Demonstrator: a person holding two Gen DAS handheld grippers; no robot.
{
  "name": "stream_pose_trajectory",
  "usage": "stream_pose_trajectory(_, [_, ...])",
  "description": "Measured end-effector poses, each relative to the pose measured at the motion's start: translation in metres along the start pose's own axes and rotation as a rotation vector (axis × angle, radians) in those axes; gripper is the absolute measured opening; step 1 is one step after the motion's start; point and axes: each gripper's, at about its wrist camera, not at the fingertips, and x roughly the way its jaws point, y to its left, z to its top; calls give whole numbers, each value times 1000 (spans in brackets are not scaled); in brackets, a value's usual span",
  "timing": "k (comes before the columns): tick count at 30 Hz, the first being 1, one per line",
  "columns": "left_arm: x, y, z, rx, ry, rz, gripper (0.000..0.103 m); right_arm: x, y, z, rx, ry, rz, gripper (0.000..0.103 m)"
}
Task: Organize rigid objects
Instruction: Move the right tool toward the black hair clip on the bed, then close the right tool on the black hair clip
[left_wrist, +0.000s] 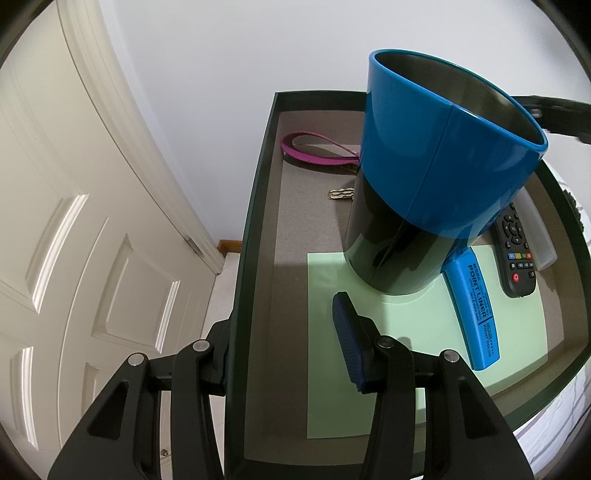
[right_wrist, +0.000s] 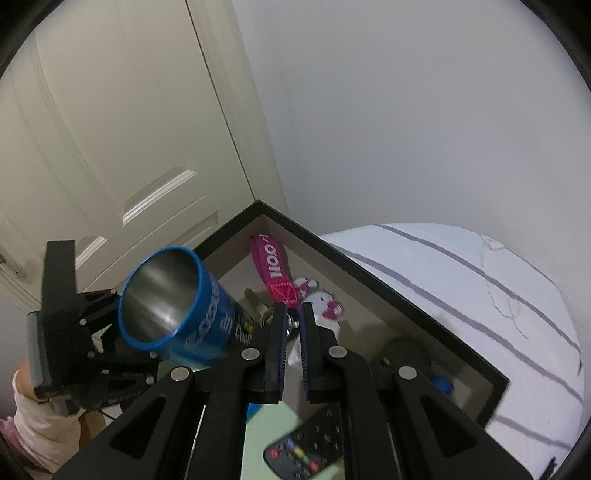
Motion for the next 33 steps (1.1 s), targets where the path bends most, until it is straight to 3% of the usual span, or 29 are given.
stream_pose_trajectory(2, [0,0,0,0,1,0,46,-11,-3,-5,25,-18,3,11])
stream_pose_trajectory(6, [0,1,0,0,0,-2,46,-38,-7,-15,65,-70,-21,48])
stream_pose_trajectory(12, [-1,1,-1,5,-2,-1,46,-106,-14,-38,117,-189,-66,50])
stream_pose_trajectory(17, [-2,0,-3,12,-5,0,46,-168,-46,-83,269,-276,-243,58])
stream_pose_trajectory(22, [-4,-1,-3,15,-7,0,46,-206,-79,-141,440,-283,-434,58])
stream_pose_trajectory(28, [-5,-1,-3,15,-6,0,46,-212,-118,-202,625,-247,-549,58])
stream_pose_trajectory(33, [-5,-1,-3,16,-4,2,46,-192,-139,-218,701,-208,-573,58])
